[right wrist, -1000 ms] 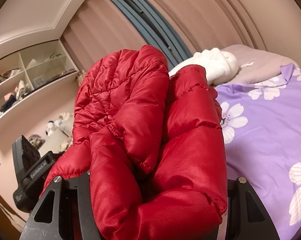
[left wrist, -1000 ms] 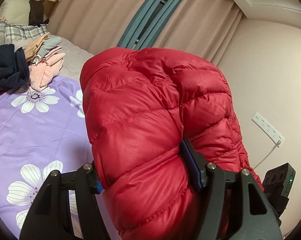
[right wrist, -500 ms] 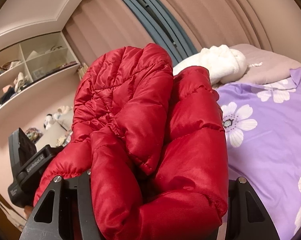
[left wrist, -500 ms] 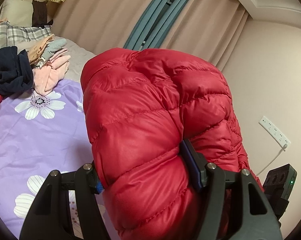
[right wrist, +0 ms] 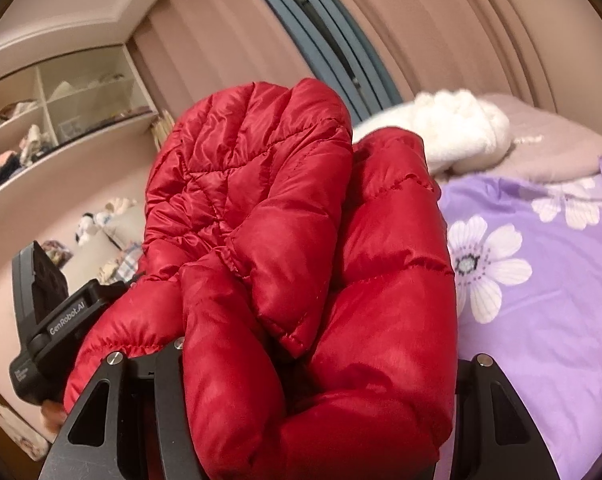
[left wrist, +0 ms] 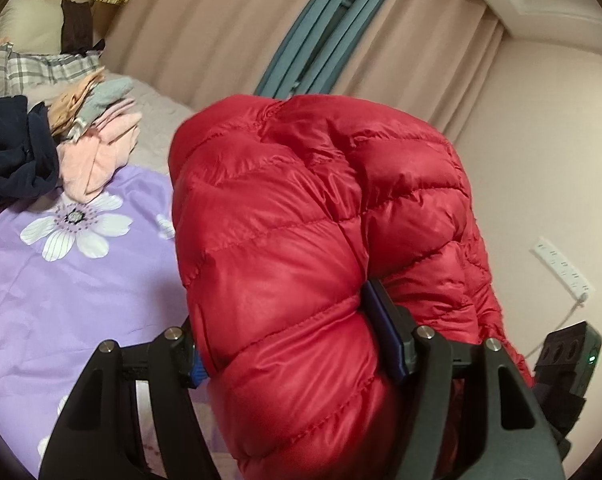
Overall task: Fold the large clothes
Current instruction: 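Lower the jacket bundle onto the bedcover and open both tools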
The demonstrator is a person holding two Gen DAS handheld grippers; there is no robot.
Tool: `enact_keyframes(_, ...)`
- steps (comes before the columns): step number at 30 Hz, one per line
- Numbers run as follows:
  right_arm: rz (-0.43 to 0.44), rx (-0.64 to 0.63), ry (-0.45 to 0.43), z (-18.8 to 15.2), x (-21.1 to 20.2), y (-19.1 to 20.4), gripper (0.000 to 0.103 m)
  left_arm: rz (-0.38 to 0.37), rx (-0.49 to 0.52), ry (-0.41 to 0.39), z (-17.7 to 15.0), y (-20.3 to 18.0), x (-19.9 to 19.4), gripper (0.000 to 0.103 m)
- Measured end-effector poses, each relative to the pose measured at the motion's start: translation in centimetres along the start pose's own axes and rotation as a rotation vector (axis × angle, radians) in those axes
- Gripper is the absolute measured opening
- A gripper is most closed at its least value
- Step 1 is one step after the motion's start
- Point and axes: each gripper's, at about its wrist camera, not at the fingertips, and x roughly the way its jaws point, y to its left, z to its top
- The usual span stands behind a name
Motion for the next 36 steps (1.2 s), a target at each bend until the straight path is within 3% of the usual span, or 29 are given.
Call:
enact_keyframes(6, -0.032, 0.005, 0.058, -2.5, 4.1, -2.0, 0.060, -0.049, -0.084, 0.038, -2.8, 5.4, 5.1, 0.066)
enact_keyframes(9, -0.099, 0.008, 0.105, -4.5, 6.1, -3.2, 0.060, -0.068, -0.145, 0.129, -5.4, 8.4, 9.5, 0.066)
enact_keyframes(12, -0.179, 0.045, 0.197, -7.1, 8.9, -5.8, 0.060, 0.018, -0.193, 0.265, -9.4, 11.5, 14.7, 0.072)
enact_keyframes(13, -0.199, 0.055, 0.230, -8.1, 9.9, -6.8, 0.060, 0.007, -0.197, 0.223, -10.7, 12.3, 14.9, 0.077)
enact_keyframes(16, -0.173, 0.053, 0.191, -10.7, 9.8, -8.5, 0.065, -0.057, -0.254, 0.202, -11.4, 13.9, 15.0, 0.079)
enact_keyframes(24, -0.146, 0.115, 0.212, -11.0, 9.8, -9.6, 0.070, 0.031, -0.183, 0.177, -11.0, 12.4, 14.3, 0.080)
enact_keyframes(26, -0.146, 0.131, 0.237, -10.7, 10.0, -9.6, 0.070, 0.087, -0.157, 0.170, -10.9, 11.7, 13.3, 0.077)
enact_keyframes(31, -0.201, 0.077, 0.286, -9.1, 8.9, -8.1, 0.070, 0.220, -0.066, 0.159, -9.2, 8.5, 9.3, 0.051)
enact_keyframes(36, -0.200, 0.106, 0.247, -7.9, 5.7, -7.7, 0.070, 0.250, 0.042, 0.084, -7.7, 6.2, 5.3, 0.047)
